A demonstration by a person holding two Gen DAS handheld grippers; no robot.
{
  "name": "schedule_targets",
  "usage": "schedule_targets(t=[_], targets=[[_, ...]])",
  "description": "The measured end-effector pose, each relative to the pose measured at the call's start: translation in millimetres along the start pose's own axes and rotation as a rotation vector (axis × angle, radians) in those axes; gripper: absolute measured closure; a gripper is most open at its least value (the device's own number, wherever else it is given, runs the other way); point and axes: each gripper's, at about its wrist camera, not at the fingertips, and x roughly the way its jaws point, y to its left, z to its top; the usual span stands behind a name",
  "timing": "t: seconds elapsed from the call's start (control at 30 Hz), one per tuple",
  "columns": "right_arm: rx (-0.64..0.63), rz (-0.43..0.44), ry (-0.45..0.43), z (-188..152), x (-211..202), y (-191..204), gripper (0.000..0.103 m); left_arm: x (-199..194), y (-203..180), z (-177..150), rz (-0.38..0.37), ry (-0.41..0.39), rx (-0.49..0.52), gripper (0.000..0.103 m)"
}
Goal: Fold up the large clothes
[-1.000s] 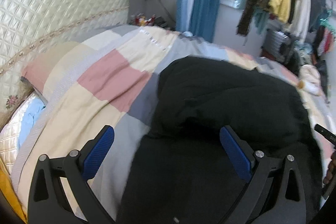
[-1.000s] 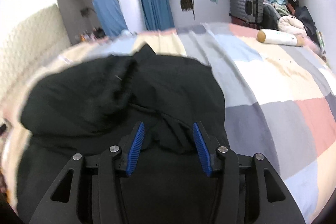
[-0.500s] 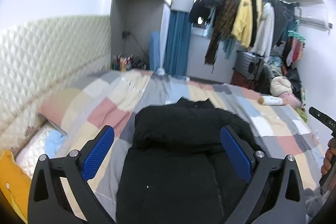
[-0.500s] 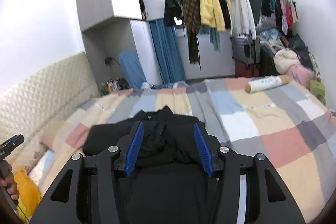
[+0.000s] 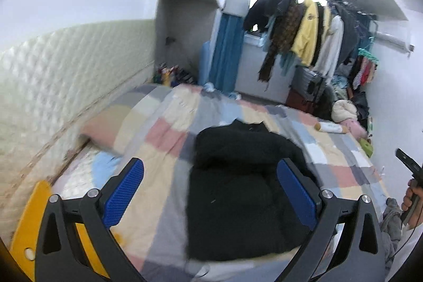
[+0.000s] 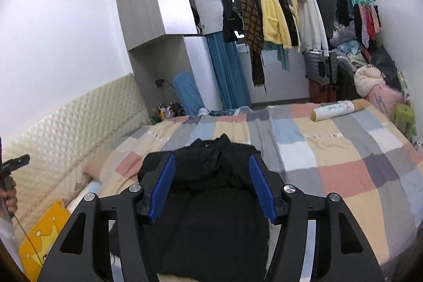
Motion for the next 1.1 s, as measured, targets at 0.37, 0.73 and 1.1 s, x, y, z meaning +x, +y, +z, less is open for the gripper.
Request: schedule_targets(t=[0.37,0.73,1.1], targets=[[0.218,0.063,0.22,-95.8,55.8,-77.8,0.044,76.3,80.4,-81.5,-0.185,0.187,-0.234,0.003],[0.418,0.109,0.52,-236.4,166.4,-109.8,0.034,227.1,86.0,-218.4,-0.338,0.482,-0.403,0.008],[0.532,0.061,0.607,-276.5,202.8,-141.0,0.027,271.9,86.5,-259.8,-0.415,0.604,-0.485,0.027]])
